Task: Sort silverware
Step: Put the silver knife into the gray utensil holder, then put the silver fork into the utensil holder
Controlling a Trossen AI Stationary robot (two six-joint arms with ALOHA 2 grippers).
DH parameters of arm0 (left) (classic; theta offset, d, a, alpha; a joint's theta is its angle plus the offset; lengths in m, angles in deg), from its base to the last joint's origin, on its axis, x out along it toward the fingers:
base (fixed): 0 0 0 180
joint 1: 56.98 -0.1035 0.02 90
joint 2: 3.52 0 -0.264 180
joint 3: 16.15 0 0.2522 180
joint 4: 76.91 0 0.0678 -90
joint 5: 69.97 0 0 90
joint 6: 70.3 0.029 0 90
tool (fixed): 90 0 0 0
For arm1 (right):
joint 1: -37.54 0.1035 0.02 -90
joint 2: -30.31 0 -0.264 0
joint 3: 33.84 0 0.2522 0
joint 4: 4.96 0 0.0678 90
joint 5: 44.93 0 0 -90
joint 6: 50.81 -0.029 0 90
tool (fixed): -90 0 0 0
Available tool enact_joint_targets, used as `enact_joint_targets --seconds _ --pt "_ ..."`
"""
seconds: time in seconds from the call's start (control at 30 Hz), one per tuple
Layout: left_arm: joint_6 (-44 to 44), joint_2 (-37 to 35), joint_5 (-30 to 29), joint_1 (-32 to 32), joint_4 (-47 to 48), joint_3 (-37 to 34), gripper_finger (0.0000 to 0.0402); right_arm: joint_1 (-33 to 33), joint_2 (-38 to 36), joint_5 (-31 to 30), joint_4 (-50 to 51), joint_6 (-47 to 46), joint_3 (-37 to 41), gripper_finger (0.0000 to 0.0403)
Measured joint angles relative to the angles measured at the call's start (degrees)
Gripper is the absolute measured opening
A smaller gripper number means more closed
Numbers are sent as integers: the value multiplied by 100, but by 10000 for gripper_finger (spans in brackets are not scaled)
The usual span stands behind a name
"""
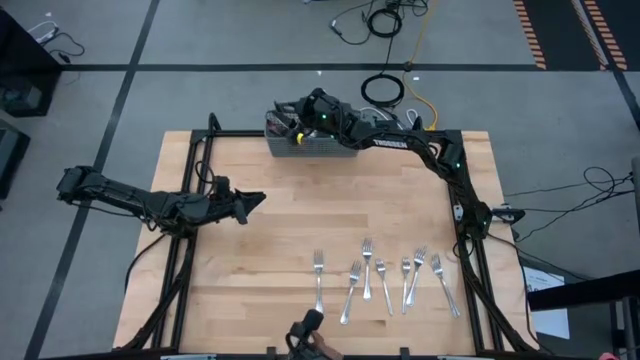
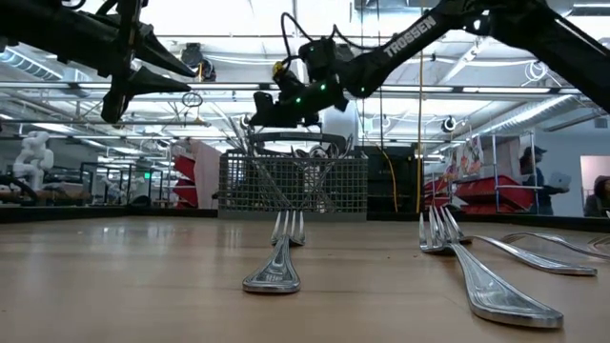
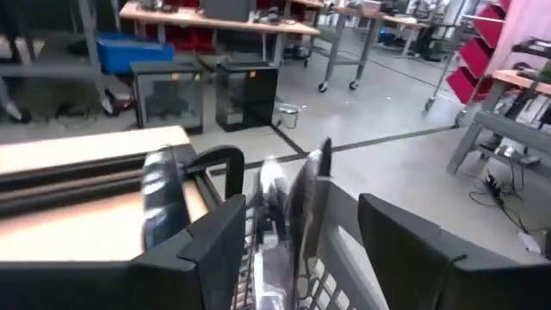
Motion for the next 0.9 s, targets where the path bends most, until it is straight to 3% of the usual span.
enact_joint_targets --seconds 0.17,0.3,0.47,0.6,0.7,0.9 --pt "22 0 27 0 -2 -2 105 183 -1089 687 1409 437 11 188" --pt "262 2 498 0 -4 0 105 508 -2541 1670 3959 703 -33 168" --pt "633 1 1136 7 -13 -1 105 1365 -3776 1499 7053 360 -7 144" --pt "608 2 1373 7 -16 -1 105 2546 -4068 682 8770 -895 125 127" --pt "597 2 1425 7 -29 0 105 3479 -4020 -39 9460 -2281 629 118" --pt "592 2 1502 7 -57 -1 105 5132 -4266 -964 9374 -6745 1917 112"
